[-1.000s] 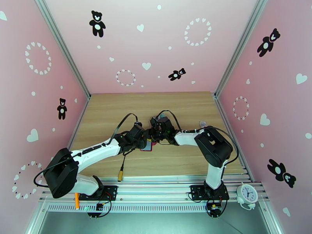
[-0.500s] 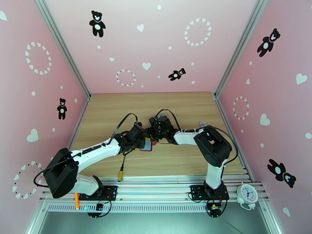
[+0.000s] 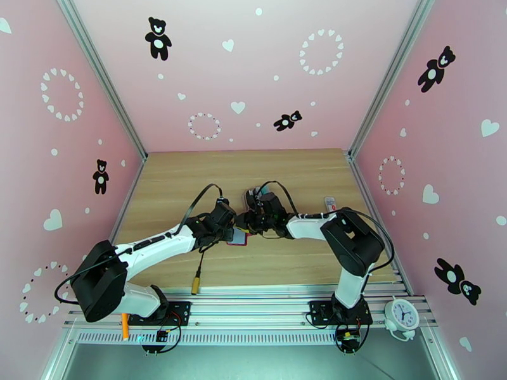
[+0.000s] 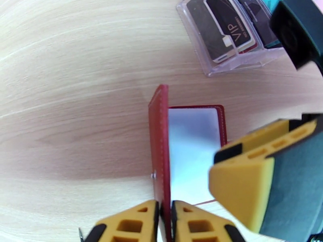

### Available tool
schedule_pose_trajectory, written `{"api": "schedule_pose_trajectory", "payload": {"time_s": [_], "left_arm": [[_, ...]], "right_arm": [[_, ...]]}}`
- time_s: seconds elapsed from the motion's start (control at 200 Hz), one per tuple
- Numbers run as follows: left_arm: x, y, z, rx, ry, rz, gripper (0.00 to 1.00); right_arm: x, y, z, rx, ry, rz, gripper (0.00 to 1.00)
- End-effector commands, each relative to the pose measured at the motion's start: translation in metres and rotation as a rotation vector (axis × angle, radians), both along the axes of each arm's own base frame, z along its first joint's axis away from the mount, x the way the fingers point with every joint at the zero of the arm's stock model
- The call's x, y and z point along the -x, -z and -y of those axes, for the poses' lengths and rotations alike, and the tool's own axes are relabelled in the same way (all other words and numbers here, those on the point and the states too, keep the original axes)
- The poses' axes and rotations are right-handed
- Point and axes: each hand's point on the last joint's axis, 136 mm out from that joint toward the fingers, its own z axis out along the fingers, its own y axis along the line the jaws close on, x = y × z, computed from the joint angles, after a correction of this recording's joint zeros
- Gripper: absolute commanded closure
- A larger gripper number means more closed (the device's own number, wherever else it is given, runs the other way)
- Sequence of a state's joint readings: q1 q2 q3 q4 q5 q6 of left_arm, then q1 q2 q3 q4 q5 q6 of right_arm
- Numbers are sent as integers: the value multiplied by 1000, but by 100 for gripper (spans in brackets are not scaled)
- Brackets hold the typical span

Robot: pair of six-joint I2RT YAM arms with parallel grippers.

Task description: Put the credit cards into the card holder

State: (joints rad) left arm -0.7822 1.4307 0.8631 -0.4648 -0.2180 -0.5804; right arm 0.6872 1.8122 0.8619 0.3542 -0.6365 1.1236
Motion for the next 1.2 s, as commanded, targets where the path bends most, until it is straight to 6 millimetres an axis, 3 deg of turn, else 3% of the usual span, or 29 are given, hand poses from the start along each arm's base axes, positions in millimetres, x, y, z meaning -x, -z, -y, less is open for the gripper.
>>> {"api": "schedule_pose_trajectory", "payload": {"time_s": [0.0, 0.385, 0.511, 0.826, 0.871, 1.031, 1.191], "left_arm": [[1, -3, -6, -16, -21, 10, 81], [-1, 0, -15, -33, -49, 25, 77], [-2, 5, -21, -53, -56, 20, 70], [-14, 8, -35, -74, -78, 32, 68], [-9, 20, -43, -97, -80, 8, 68], [-14, 25, -53, -108, -94, -2, 59], [-18, 34, -59, -132, -97, -15, 57]], "right_arm": [[8, 2, 6, 48, -12, 24, 67], [3, 33, 16, 111, 6, -11, 69], [1, 37, 18, 111, 11, -17, 69], [-3, 46, 23, 124, 7, -18, 69], [-3, 47, 24, 127, 7, -18, 69], [-4, 52, 26, 134, 9, -29, 69], [-5, 55, 29, 142, 9, -33, 70]]}}
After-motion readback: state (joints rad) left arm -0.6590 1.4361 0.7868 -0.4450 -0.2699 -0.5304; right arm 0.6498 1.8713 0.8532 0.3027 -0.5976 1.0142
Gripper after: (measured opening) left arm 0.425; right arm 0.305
